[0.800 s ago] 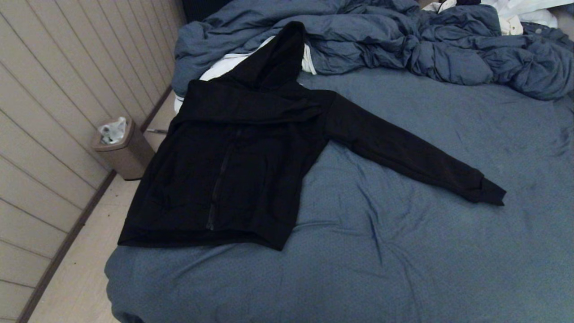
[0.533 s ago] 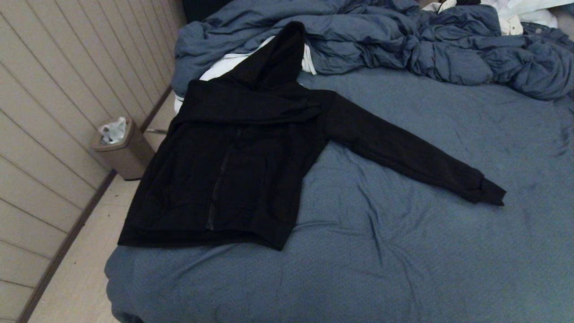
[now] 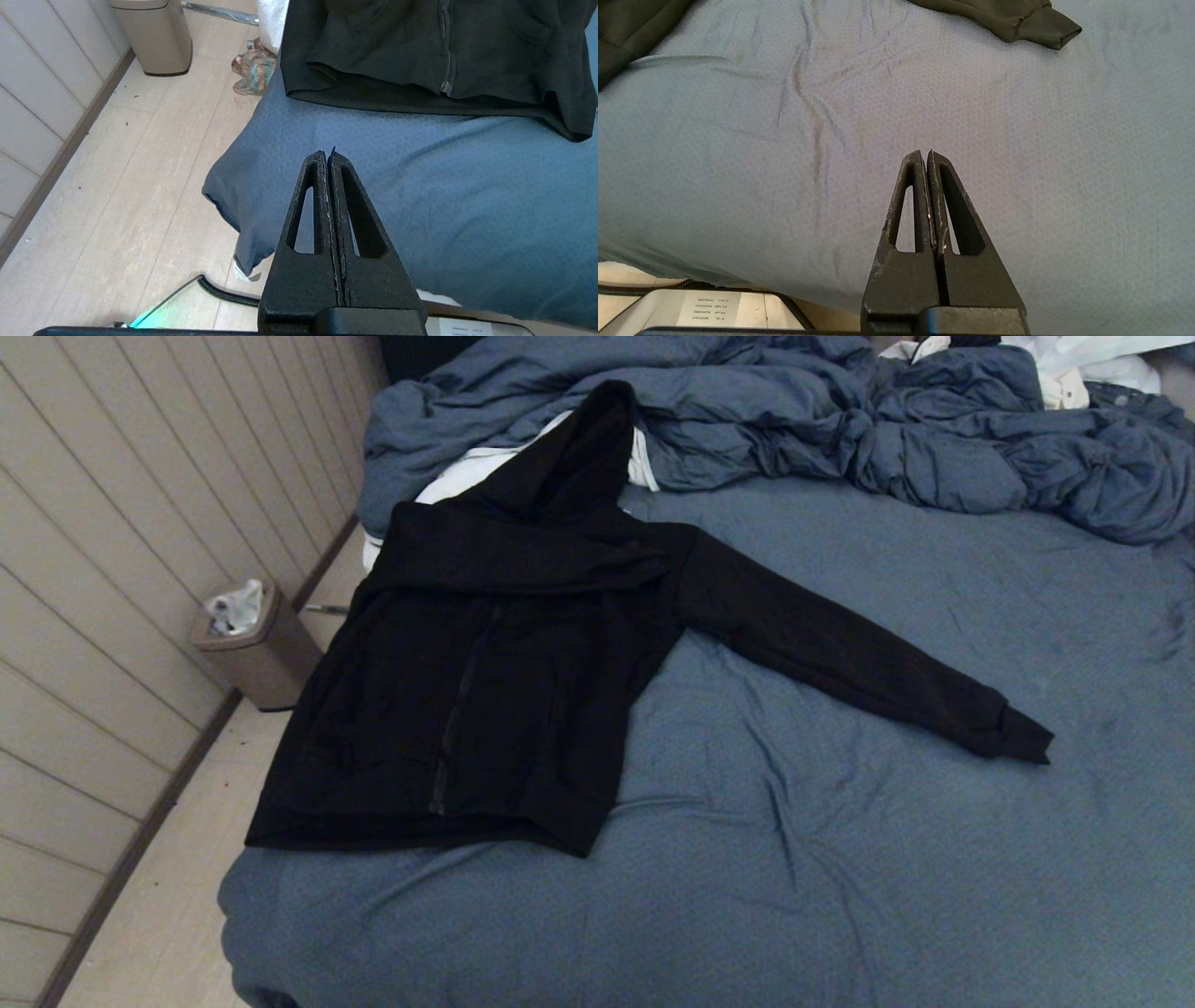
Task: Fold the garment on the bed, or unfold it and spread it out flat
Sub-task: Fold the black sweatshirt
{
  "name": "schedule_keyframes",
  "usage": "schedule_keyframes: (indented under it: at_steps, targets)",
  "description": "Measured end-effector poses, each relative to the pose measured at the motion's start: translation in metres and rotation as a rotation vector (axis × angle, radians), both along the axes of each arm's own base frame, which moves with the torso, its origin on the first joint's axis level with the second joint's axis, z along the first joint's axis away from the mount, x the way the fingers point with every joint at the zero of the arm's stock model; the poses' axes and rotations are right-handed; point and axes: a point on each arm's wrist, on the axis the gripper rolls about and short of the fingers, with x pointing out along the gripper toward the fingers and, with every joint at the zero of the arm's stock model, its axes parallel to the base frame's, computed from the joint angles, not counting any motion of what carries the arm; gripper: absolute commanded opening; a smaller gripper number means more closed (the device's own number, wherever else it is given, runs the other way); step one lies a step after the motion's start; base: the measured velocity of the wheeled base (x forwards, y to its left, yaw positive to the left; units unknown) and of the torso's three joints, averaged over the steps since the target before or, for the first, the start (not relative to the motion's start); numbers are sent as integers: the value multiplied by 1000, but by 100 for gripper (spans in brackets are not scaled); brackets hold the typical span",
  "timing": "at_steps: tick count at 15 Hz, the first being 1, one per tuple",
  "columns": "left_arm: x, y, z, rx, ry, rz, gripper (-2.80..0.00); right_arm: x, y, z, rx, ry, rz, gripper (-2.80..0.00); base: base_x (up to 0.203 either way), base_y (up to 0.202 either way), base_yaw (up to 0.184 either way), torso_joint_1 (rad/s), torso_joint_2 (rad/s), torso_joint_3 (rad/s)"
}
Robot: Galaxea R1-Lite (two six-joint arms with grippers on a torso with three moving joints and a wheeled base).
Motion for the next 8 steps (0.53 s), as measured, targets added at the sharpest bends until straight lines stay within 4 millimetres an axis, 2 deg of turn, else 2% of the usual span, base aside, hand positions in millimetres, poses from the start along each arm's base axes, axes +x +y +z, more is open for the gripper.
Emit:
schedule_keyframes:
  at_steps: [6,7,8]
  targets:
    - [-1,0,3,12,-2,2,-280,-1,0,0,-14,11,9,-280,0,0,0,0,0,0]
    - [-4,0,11,13,-22,2,-280,-3,0,5,-14,8,16,-280,0,0,0,0,0,0]
    - [-7,0,20,14,-37,2,-280,-7,0,18,-14,-25,24,-280,0,0,0,0,0,0]
